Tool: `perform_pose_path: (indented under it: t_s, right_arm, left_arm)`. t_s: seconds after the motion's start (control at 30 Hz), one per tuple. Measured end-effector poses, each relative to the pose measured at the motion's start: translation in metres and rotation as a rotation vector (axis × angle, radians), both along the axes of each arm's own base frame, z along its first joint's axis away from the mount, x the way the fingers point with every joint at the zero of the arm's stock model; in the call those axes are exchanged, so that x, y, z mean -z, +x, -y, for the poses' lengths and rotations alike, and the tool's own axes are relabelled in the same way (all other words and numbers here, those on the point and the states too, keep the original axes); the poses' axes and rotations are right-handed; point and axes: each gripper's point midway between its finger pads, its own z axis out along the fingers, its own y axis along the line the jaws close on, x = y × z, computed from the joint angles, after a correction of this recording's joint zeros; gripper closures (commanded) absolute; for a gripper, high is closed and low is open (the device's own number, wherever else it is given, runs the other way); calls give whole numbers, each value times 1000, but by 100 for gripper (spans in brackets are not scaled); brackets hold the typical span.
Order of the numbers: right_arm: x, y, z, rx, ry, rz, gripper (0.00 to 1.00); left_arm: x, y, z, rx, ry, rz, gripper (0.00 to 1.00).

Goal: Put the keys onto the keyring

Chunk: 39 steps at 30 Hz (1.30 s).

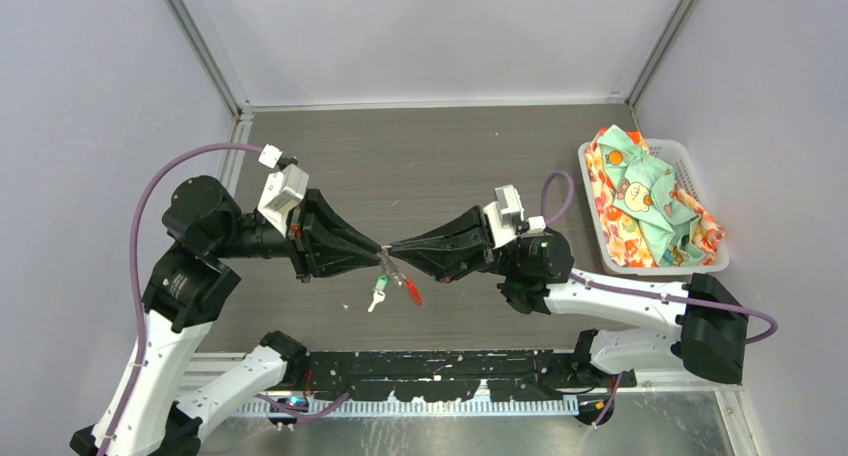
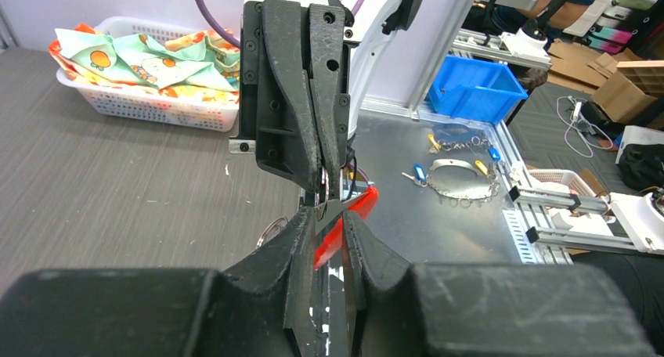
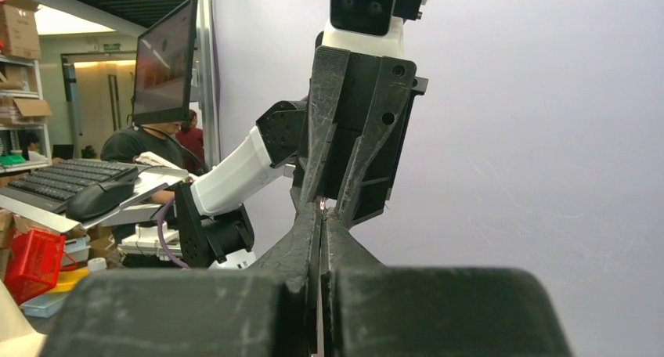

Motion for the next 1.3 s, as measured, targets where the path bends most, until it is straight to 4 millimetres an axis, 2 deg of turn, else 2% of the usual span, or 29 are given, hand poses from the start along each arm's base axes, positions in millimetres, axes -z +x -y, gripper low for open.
perform_pose_path:
  t_s: [0.07,0.13,0.2,0.27,0.47,0.73,0.93,1.07,1.2,1.3]
  right_arm:
    - [0,0,-1,-1,1,-1,99]
    - [1,1,-3,-3,-2,-3,99]
    - [3,2,-5,-6,-8,-7,99]
    - [5,3,-7,-8,-14,-10,99]
    - [6,2,-8,-18,-19,-14,99]
    - [9,6,-9,-12,-26,-25,99]
    - [17,13,-14,14,-83,-51,70]
    - [14,22,-18,68,-235,-30,64]
    - [-17,25,-16,137,-380,59,60]
    - [-26,24,-10,165,-491,115,60]
  left_arm:
    - [0,0,0,-1,0,4,77]
    - [0,1,0,-5,0,6,66]
    - [0,2,0,-7,0,11,62]
    - [1,3,0,-12,1,13,67]
    - [6,6,-1,-28,19,23,98]
    - [11,13,-2,-72,34,55,99]
    - [18,20,-6,-121,64,76,99]
    - [35,25,-8,-136,131,72,100]
    - [50,27,-11,-132,188,91,100]
    - [56,27,-13,-126,211,111,99]
